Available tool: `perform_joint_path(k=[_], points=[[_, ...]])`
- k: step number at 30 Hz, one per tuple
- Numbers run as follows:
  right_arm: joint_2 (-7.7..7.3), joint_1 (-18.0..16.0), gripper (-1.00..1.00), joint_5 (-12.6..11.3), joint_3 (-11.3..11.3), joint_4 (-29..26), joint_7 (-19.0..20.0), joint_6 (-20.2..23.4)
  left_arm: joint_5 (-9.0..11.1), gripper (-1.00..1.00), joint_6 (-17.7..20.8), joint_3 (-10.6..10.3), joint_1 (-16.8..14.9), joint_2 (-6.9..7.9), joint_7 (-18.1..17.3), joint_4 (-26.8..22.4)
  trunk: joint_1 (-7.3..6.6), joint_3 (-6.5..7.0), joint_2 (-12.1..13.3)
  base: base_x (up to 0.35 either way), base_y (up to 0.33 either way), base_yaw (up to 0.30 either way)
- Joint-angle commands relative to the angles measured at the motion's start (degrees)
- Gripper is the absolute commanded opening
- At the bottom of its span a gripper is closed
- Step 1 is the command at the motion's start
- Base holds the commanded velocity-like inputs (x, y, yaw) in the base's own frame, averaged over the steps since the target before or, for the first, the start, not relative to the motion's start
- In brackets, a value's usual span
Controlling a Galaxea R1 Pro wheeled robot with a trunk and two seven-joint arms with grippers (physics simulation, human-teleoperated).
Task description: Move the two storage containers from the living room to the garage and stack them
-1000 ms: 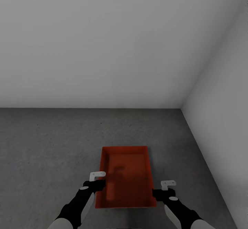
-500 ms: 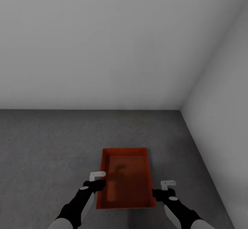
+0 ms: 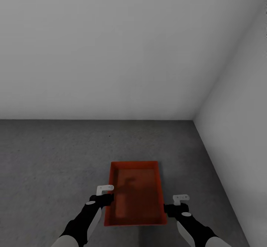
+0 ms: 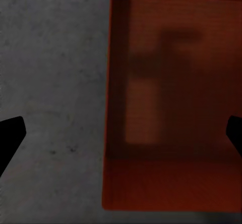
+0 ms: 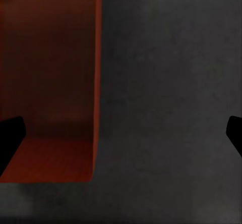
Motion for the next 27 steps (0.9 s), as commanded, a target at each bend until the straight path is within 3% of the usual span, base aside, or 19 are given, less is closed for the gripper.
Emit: perform_joint_path(k=[1, 27], points=[[-0.07, -0.02, 1.00, -0.42, 0.47, -0.14, -0.41, 0.21, 0.04, 1.00, 0.33, 0.13, 0.00, -0.04, 0.10, -0.11, -0.23, 0.15, 0.40, 0.000, 0.000, 0.000], [-0.07, -0.02, 1.00, -0.31, 0.17, -0.14, -0.41, 0.21, 0.04, 1.00, 0.28, 0.17, 0.00, -0.04, 0.07, -0.20, -5.94, 4.82, 10.83, 0.000, 0.000, 0.000]])
